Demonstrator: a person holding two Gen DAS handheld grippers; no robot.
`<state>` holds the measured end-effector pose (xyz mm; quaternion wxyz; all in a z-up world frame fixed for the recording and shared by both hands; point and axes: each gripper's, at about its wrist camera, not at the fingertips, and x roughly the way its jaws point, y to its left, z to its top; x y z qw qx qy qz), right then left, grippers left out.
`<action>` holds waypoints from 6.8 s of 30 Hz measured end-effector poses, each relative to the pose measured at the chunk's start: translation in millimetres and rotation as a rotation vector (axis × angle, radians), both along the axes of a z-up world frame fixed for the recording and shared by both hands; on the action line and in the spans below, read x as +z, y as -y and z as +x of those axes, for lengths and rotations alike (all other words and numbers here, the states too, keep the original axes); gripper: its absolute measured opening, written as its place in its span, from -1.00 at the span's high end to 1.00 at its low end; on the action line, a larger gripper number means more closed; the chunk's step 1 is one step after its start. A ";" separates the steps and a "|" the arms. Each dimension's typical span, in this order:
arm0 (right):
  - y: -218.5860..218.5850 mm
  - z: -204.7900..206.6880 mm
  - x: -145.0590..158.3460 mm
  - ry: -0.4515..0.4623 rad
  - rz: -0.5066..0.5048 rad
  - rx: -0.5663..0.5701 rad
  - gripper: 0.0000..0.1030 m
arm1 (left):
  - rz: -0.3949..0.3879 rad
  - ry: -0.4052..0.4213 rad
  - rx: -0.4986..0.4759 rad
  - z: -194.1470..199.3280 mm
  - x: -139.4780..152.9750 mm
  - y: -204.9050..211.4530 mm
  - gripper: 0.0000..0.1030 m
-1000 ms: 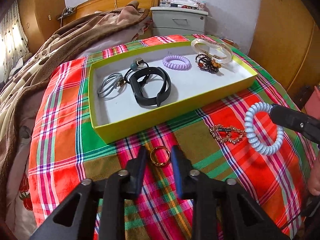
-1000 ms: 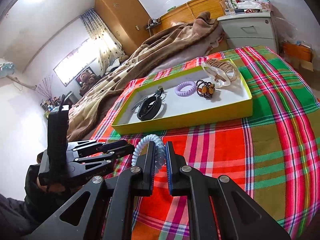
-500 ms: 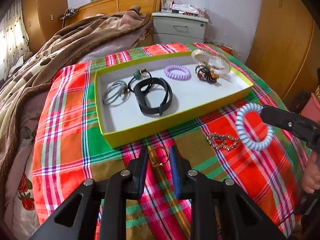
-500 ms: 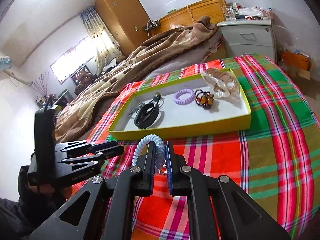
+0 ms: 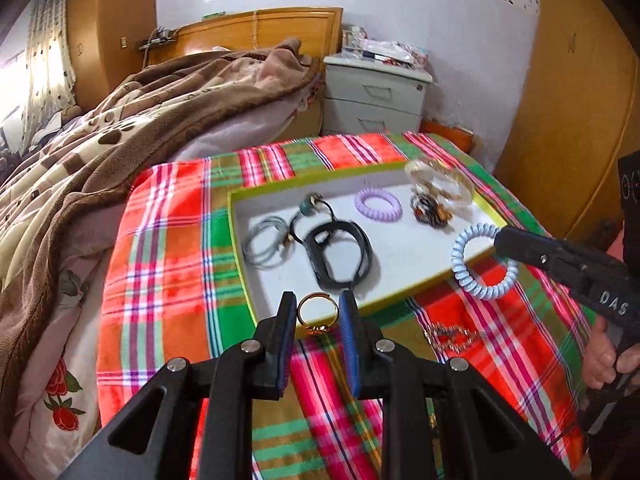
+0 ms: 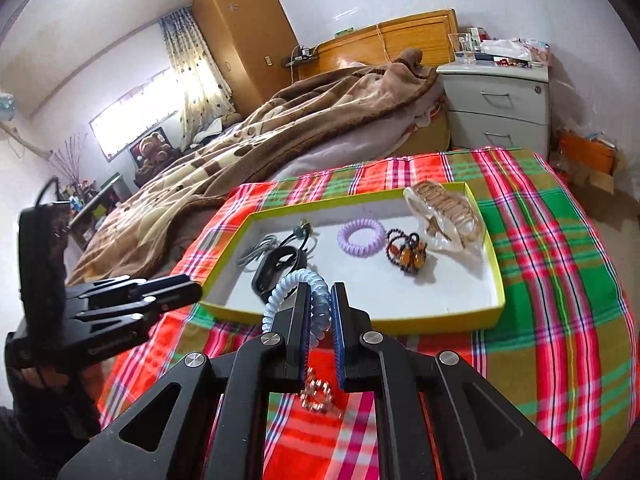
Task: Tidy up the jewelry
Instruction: 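Carry the gold ring and blue coil tie into the box with both grippers, then open both grippers to release the ring and coil tie in the box, then move the left gripper to the black-gold ornament while the right approaches the gold chain pendant, then grasp the black-gold ornament with the left gripper while the right grasps the gold chain pendant, then carry the ornament and gold chain pendant into the box with both grippers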
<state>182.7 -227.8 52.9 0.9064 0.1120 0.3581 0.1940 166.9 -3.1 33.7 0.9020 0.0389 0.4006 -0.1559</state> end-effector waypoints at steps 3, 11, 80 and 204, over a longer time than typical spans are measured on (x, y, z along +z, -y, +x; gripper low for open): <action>-3.0 9.4 -1.0 -0.003 -0.018 -0.004 0.80 | -0.015 0.003 0.018 7.2 3.1 -5.1 0.56; -10.6 37.2 -4.7 -0.013 -0.070 -0.011 0.80 | -0.024 -0.005 0.049 29.0 0.5 -9.7 0.56; -20.6 49.1 -15.8 -0.010 -0.235 -0.053 0.19 | -0.067 -0.075 0.092 25.2 -14.7 -0.3 0.08; -30.5 -16.4 -15.4 -0.018 -0.284 0.037 0.33 | -0.078 -0.063 0.048 -21.4 -20.6 -10.9 0.50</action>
